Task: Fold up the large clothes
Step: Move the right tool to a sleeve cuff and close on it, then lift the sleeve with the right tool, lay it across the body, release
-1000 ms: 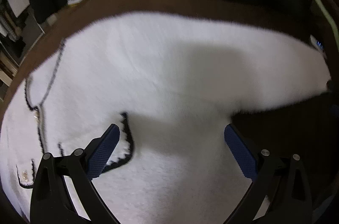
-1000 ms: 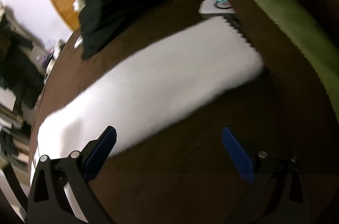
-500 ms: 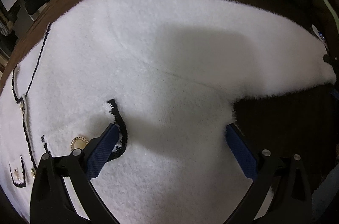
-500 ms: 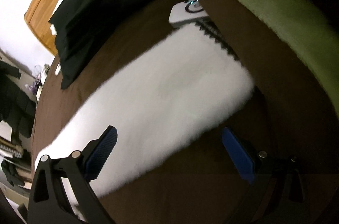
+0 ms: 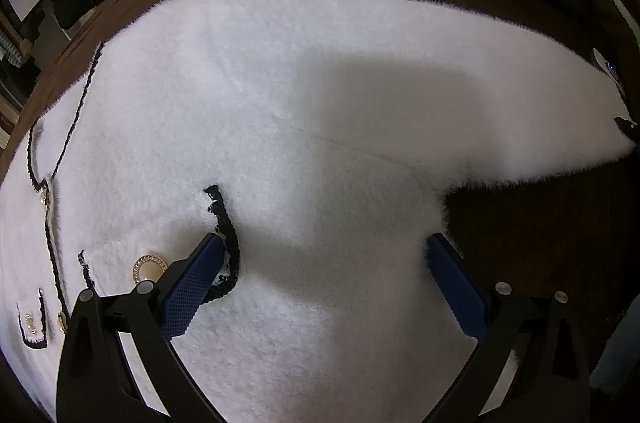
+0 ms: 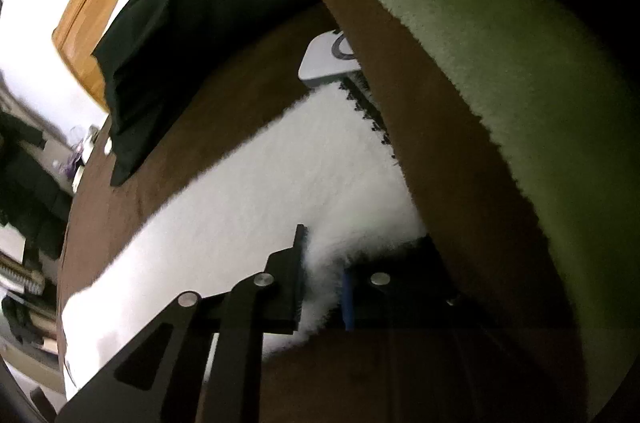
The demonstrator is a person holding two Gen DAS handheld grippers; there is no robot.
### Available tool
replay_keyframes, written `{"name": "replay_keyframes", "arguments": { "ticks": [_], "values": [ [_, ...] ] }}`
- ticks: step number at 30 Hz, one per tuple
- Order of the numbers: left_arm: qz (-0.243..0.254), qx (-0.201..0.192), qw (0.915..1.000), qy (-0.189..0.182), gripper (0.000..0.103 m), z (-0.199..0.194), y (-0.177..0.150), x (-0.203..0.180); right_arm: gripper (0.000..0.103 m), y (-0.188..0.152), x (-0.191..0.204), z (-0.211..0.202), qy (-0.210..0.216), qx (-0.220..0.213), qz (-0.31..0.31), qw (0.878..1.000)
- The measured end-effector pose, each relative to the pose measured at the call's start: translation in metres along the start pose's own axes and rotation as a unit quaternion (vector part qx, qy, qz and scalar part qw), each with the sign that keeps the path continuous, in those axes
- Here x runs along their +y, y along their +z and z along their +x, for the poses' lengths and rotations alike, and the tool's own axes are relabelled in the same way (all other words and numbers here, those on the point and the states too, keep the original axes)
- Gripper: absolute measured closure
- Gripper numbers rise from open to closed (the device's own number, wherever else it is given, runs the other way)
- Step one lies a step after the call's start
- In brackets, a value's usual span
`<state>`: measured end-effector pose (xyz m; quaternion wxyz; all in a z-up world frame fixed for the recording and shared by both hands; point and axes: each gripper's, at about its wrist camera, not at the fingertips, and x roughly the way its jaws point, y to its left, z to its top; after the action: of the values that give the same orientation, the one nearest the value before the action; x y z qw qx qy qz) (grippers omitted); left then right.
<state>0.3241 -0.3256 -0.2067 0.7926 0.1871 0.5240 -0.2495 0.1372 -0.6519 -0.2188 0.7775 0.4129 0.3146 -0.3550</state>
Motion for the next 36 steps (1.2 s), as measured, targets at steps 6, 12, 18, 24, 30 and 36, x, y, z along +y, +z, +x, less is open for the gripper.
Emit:
{"name": "replay_keyframes", "arguments": {
  "ticks": [6, 12, 18, 24, 30, 36],
  "values": [
    [0.000, -0.015, 0.9999, 0.000, 0.005, -0.004, -0.007, -0.002, 0.093, 0.005, 0.009, -0.005, 0.004, -0.008, -0.035, 0.999],
    [-0.011, -0.014, 0.9998, -0.006, 0.006, -0.019, -0.015, -0.001, 0.093, 0.009, 0.064, -0.051, 0.024, -0.046, -0.104, 0.993],
    [-0.032, -0.037, 0.9988, 0.004, 0.006, -0.056, -0.011, 0.017, 0.093, -0.004, 0.157, -0.108, 0.093, -0.070, -0.202, 0.973],
    [-0.083, -0.068, 0.9934, 0.041, 0.006, -0.102, -0.030, 0.073, 0.093, -0.070, 0.262, -0.143, 0.188, -0.042, -0.318, 0.928],
    [-0.148, -0.076, 0.9795, 0.113, 0.006, -0.146, -0.062, 0.170, 0.093, -0.158, 0.338, -0.155, 0.263, 0.022, -0.388, 0.883],
    [-0.195, -0.041, 0.9642, 0.175, 0.006, -0.160, -0.113, 0.245, 0.093, -0.258, 0.375, -0.136, 0.277, 0.117, -0.436, 0.848]
  ]
}}
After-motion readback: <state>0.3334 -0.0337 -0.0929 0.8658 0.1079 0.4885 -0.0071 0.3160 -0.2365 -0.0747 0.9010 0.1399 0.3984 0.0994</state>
